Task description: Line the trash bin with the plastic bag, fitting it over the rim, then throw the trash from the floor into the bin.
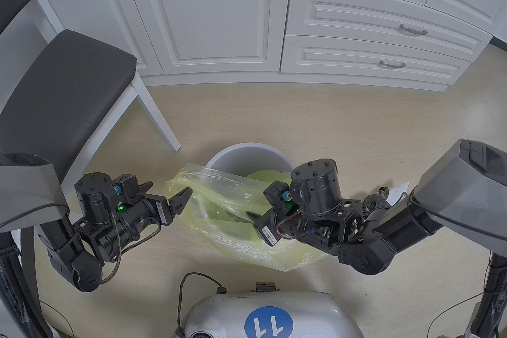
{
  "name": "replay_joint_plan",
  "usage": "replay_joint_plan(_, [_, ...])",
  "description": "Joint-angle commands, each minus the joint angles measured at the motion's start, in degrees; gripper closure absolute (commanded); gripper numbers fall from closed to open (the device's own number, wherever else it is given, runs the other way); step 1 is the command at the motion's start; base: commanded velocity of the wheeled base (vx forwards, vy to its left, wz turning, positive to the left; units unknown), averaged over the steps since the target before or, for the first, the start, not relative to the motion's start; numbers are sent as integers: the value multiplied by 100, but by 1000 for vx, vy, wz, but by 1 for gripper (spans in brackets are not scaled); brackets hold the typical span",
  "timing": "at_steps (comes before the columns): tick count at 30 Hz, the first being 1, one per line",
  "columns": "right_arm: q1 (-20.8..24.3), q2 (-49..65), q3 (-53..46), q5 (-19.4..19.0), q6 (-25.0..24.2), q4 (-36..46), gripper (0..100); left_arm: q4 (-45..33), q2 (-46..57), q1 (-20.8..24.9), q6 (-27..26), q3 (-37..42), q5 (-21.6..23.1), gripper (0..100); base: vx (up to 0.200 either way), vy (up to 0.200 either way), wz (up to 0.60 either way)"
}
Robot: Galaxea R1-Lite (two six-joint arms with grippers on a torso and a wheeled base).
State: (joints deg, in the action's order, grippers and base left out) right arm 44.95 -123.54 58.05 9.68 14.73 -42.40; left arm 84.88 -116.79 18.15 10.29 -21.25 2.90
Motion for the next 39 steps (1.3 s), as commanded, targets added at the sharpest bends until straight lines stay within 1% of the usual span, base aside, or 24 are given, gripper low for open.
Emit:
replay_joint_plan(1, [-65,40,233,-1,4,-5,100,-7,-72,-13,-1,-37,0,0,0,0,0])
replay_joint_plan(5, [-223,-21,681,16,4,12,100,2,-248,-75,-1,-134,0,0,0,0,0])
replay_joint_plan(8, [-364,-329,1085,113,-22,-5,100,2,-283,-110,26,-195,0,0,0,0,0])
replay_joint_plan(9, [-364,-329,1085,113,-22,-5,100,2,-283,-110,26,-195,0,0,0,0,0])
replay_joint_plan(10, [-469,-601,1455,219,-31,-14,100,2,-275,-119,26,-213,9,0,0,0,0])
replay_joint_plan(12, [-531,-812,1753,289,-40,-23,100,11,-275,-128,35,-239,9,0,0,0,0])
replay_joint_plan(14, [-636,-1348,2562,526,-119,-93,100,55,-283,-136,79,-310,9,0,0,0,0])
replay_joint_plan(15, [-645,-1515,2808,588,-216,-119,100,99,-292,-136,122,-336,9,0,0,0,0])
replay_joint_plan(16, [-645,-1515,2808,588,-216,-119,100,160,-301,-128,219,-380,9,0,0,0,0])
replay_joint_plan(17, [-645,-2016,3538,737,-567,-163,100,213,-318,-119,298,-415,0,0,0,0,0])
replay_joint_plan(19, [-645,-2491,4267,895,-805,-172,100,274,-354,-101,474,-512,-9,0,0,0,0])
replay_joint_plan(20, [-654,-2640,4531,948,-840,-172,100,274,-354,-101,509,-538,-18,0,0,0,0])
replay_joint_plan(21, [-663,-2895,5005,1045,-875,-163,100,274,-362,-93,571,-582,-18,0,0,0,0])
replay_joint_plan(22, [-671,-2948,5120,1062,-884,-163,100,274,-371,-93,588,-582,-18,0,0,0,0])
replay_joint_plan(23, [-733,-3229,5654,1168,-884,-163,100,274,-371,-93,623,-591,-18,0,0,0,0])
replay_joint_plan(26, [-777,-3352,5654,1203,-875,-163,100,274,-371,-93,685,-600,-18,0,0,0,0])
replay_joint_plan(30, [-777,-3203,5654,1212,-849,-172,100,274,-380,-84,694,-600,0,0,0,0,0])
replay_joint_plan(31, [-777,-3176,5654,1212,-849,-172,0,274,-371,-84,694,-600,0,0,0,0,0])
replay_joint_plan(33, [-768,-3071,5654,1212,-857,-181,0,274,-371,-75,694,-591,-9,0,0,0,0])
replay_joint_plan(34, [-715,-2807,5654,1221,-849,-181,0,274,-371,-75,694,-591,-9,0,0,0,0])
replay_joint_plan(38, [-592,-1788,4548,1185,-769,-49,0,274,-345,-75,694,-591,-9,0,0,0,0])
replay_joint_plan(39, [-504,-1208,3924,1141,-682,118,0,274,-345,-75,694,-591,-9,0,0,0,0])
